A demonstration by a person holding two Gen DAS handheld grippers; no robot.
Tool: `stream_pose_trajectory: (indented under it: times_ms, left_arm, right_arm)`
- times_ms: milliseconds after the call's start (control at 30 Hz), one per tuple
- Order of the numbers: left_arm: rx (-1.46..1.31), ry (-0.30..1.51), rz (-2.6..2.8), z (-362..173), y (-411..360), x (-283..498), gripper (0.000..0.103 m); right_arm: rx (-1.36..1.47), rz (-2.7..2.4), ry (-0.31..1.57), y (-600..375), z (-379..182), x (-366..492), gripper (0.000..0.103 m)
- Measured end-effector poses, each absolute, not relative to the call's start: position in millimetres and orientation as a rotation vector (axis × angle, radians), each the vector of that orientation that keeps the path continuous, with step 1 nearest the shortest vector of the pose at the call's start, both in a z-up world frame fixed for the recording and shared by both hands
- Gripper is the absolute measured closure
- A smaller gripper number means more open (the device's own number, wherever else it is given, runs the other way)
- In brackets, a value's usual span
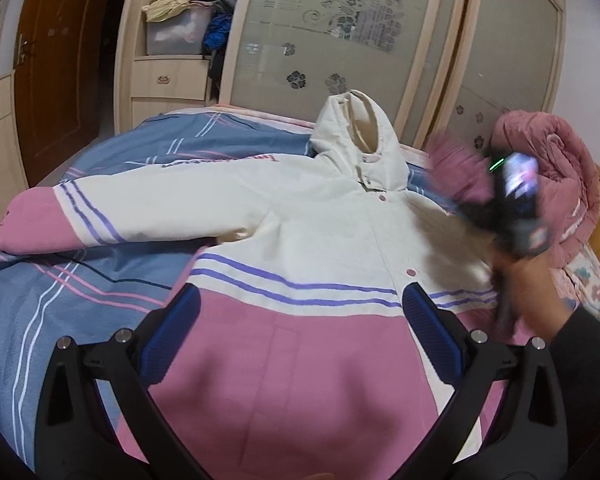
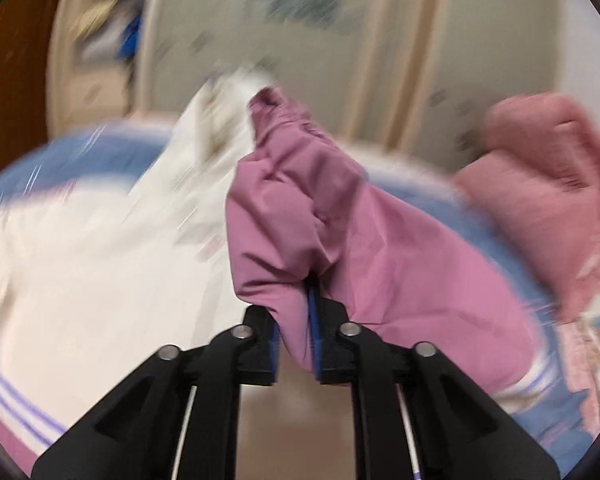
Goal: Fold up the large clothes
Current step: 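Fold the held sleeve across the jacket chest and release it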
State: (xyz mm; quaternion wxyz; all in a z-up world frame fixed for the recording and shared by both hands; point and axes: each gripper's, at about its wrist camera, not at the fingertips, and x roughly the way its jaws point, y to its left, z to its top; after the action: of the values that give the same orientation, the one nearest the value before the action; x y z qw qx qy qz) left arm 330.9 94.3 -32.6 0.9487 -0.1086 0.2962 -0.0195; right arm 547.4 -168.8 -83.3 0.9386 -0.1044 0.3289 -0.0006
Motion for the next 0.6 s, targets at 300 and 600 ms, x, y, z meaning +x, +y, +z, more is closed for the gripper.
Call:
stream_pose_trajectory:
  times_ms: [300,600]
  left_arm:
    - [-0.249,0.677,0.000,-35.1,104.5,331.2,0.002]
    - [-0.213,0.664,-0.008,-13.4,82.2,290.1,0.002]
  right_arm:
    - [-0.054,0.116,0.670,-159.4,-80.1,435.2,0.007]
    - [0.109,-0.026,0.530,-241.7,-16.5,268.9,0.001]
